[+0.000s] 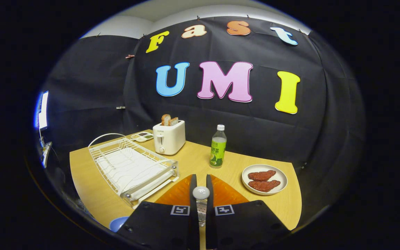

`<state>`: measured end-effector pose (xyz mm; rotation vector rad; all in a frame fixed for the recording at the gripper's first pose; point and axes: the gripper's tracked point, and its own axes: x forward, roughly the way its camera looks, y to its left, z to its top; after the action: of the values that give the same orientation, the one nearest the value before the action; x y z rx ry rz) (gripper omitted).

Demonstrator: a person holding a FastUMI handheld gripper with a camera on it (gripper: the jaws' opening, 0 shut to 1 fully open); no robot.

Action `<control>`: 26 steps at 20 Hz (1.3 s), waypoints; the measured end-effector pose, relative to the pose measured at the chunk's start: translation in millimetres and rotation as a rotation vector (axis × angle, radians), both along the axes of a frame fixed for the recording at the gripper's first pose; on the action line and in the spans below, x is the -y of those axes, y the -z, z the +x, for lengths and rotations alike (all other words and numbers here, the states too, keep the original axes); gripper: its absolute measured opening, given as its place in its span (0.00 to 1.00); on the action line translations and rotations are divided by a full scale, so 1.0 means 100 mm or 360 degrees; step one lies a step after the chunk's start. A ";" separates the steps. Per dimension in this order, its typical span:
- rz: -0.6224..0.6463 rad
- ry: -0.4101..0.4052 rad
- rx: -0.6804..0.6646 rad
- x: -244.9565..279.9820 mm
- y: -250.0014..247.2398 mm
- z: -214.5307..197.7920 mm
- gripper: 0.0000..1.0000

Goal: Take the plate from the dish rack, then take the spoon from the basket and place it into the plate.

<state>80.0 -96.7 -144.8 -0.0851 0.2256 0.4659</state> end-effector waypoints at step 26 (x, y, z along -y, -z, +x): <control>0.0124 -0.0509 -0.0220 -0.58 0.66 -1.32 0.11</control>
<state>-51.9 -38.7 -210.4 -0.0120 0.3315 0.7998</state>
